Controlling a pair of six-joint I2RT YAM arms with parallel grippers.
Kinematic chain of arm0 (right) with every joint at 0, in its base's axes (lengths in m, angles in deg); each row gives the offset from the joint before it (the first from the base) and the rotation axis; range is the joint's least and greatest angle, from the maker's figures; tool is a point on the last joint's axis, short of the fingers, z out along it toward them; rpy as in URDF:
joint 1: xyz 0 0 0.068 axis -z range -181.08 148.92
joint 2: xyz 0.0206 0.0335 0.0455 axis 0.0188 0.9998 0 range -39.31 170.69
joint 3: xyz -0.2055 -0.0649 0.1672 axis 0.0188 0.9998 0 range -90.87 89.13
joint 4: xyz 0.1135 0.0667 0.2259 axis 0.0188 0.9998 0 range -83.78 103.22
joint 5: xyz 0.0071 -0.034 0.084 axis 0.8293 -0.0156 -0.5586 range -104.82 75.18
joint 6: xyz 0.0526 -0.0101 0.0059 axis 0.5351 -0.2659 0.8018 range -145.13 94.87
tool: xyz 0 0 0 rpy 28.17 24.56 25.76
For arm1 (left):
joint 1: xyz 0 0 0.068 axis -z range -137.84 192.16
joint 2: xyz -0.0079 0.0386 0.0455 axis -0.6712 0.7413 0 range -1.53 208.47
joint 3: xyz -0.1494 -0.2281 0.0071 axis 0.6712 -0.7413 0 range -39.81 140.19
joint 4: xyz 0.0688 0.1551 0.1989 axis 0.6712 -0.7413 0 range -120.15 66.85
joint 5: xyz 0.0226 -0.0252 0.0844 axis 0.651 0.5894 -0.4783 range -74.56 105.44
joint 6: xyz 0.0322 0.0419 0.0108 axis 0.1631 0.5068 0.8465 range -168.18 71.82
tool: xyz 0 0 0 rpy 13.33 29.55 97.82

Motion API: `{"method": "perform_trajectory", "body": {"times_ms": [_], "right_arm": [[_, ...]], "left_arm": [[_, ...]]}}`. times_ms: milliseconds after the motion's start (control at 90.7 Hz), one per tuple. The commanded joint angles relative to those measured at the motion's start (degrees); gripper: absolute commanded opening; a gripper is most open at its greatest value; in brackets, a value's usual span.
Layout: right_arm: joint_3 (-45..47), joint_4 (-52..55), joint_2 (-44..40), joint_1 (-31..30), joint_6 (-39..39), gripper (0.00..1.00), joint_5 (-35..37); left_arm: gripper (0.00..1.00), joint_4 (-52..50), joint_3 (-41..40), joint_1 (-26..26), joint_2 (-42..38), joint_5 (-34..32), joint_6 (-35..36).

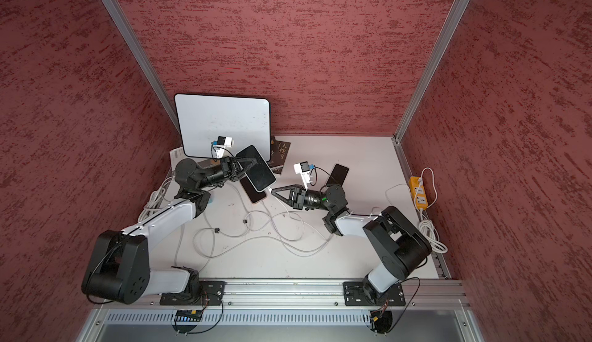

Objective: Plug the charging cable into the phone
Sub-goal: Insert the charging cable into the phone.

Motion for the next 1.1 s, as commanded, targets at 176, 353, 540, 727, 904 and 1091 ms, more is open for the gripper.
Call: {"method": "perform_trajectory", "body": {"times_ms": [176, 353, 540, 727, 904, 1091], "right_arm": [[-0.9, -2.2, 1.2, 0.6, 0.9, 0.00, 2.8], [-1.8, -2.2, 2.0, 0.6, 1.3, 0.00, 2.8], [-2.4, -2.2, 2.1, 0.6, 1.6, 0.00, 3.2], [-2.8, -2.2, 2.2, 0.6, 1.7, 0.00, 3.7], [-3.3, -2.2, 2.6, 0.6, 1.7, 0.00, 4.3], [-3.8, -2.2, 2.8, 0.6, 1.7, 0.00, 4.7]], "left_arm": [[0.00, 3.3, -1.4, 0.9, -2.0, 0.6, 1.2], [0.00, 3.6, -1.6, 1.7, -1.9, 0.5, 1.4], [0.00, 2.6, -1.9, 3.0, -1.7, 0.3, 2.9], [0.00, 2.7, -2.8, 3.4, -1.3, 0.2, 3.6], [0.00, 2.8, -3.6, 3.7, -1.4, 0.2, 4.0], [0.00, 2.0, -4.4, 4.0, -1.5, 0.3, 4.8]]}}
